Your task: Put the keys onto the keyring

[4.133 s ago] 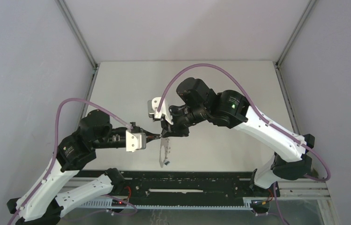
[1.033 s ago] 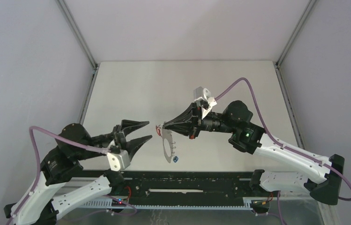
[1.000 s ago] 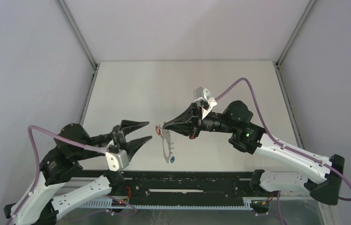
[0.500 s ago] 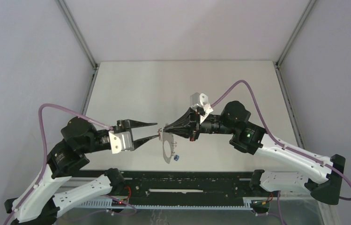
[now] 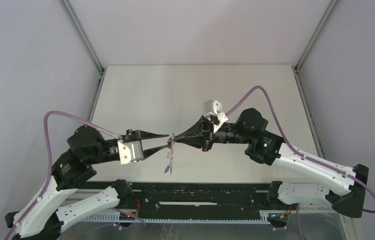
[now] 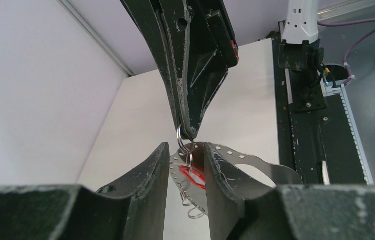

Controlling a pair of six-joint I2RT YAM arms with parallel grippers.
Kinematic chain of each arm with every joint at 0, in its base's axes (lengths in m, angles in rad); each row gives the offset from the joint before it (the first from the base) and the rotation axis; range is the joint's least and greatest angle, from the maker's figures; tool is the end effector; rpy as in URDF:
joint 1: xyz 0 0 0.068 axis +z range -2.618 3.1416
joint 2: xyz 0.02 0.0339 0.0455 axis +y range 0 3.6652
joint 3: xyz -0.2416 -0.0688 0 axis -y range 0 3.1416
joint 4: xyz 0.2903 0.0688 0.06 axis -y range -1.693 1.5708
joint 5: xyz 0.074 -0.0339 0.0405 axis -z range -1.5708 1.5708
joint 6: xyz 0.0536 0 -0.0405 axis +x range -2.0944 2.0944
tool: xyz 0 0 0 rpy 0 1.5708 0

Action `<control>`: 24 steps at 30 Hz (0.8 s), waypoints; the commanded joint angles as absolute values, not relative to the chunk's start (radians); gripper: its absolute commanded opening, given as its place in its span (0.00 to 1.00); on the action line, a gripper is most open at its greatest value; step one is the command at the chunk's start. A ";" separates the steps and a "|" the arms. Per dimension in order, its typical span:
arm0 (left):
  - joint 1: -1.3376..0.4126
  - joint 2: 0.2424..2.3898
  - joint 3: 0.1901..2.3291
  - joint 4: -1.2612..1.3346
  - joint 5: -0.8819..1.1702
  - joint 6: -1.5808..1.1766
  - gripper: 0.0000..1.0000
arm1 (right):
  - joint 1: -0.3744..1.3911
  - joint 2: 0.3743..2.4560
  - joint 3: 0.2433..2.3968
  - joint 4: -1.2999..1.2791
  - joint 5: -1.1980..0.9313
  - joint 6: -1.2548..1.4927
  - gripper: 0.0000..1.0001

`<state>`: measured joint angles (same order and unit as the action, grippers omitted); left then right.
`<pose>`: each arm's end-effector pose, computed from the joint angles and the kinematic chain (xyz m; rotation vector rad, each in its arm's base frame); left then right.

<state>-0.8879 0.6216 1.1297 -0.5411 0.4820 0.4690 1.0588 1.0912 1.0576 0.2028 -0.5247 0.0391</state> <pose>0.0877 -0.1471 0.4438 1.3017 1.0079 -0.7072 0.1330 0.2915 0.3983 -1.1326 1.0610 1.2534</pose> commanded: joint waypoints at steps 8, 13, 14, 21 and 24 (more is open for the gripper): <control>-0.891 0.617 1.088 -0.500 0.525 0.382 0.33 | 1.081 1.100 1.124 0.264 -0.519 0.022 0.00; -0.891 0.616 1.077 -0.499 0.517 0.387 0.23 | 1.084 1.097 1.124 0.265 -0.519 0.021 0.00; -0.891 0.616 1.079 -0.492 0.517 0.383 0.20 | 1.085 1.098 1.126 0.264 -0.520 0.020 0.00; -0.890 0.618 1.089 -0.515 0.528 0.384 0.00 | 1.085 1.109 1.189 0.114 -0.528 -0.036 0.21; -0.890 0.631 1.105 -0.558 0.550 0.397 0.00 | 1.057 1.120 1.279 -0.089 -0.567 -0.102 0.39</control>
